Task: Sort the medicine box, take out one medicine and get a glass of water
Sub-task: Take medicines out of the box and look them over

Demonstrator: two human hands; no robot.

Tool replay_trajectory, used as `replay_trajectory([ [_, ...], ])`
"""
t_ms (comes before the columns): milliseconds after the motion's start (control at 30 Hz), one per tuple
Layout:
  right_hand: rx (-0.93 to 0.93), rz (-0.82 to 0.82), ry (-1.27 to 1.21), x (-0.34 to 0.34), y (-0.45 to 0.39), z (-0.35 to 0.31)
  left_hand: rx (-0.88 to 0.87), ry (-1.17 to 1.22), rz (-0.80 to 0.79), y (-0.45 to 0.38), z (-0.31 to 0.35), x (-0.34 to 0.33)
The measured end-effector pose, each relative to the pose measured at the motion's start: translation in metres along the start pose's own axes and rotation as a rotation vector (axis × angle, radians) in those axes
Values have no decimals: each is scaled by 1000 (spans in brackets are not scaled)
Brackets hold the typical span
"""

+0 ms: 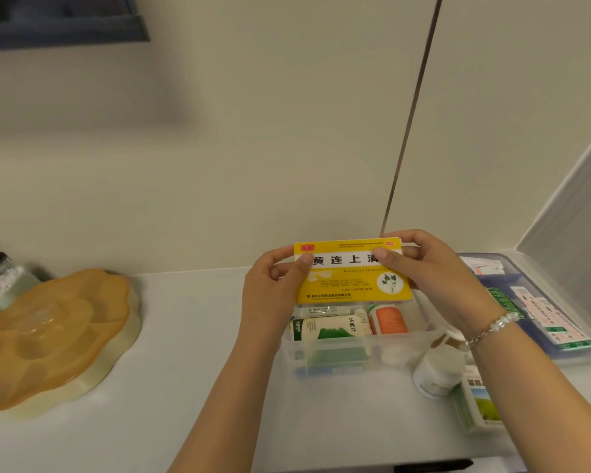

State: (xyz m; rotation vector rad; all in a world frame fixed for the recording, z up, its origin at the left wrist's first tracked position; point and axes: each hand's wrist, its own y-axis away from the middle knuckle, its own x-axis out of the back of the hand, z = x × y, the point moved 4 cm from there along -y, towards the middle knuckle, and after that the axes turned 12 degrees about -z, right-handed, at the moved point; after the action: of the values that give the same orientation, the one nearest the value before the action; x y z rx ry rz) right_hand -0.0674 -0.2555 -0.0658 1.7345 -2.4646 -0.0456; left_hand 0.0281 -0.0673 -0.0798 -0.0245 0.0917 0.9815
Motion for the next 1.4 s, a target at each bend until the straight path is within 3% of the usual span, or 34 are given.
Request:
replay_trajectory([
  [267, -48, 109, 13, 57, 65, -9, 58, 9, -148, 27, -1, -62],
  [400, -154, 158, 152, 91, 113, 7, 90, -24, -234, 55, -16, -107],
  [667, -336, 217, 327, 157, 160, 39, 33, -283, -501, 100, -37, -172],
  [933, -531, 203, 520, 158, 155, 81, 158, -300, -429, 119, -83, -192],
  [1133, -560, 205, 568, 150, 145, 95, 236, -311, -387, 120, -97, -192],
  [1400, -527, 235, 613, 154, 147, 93, 204, -353, -351, 115, -93, -189],
])
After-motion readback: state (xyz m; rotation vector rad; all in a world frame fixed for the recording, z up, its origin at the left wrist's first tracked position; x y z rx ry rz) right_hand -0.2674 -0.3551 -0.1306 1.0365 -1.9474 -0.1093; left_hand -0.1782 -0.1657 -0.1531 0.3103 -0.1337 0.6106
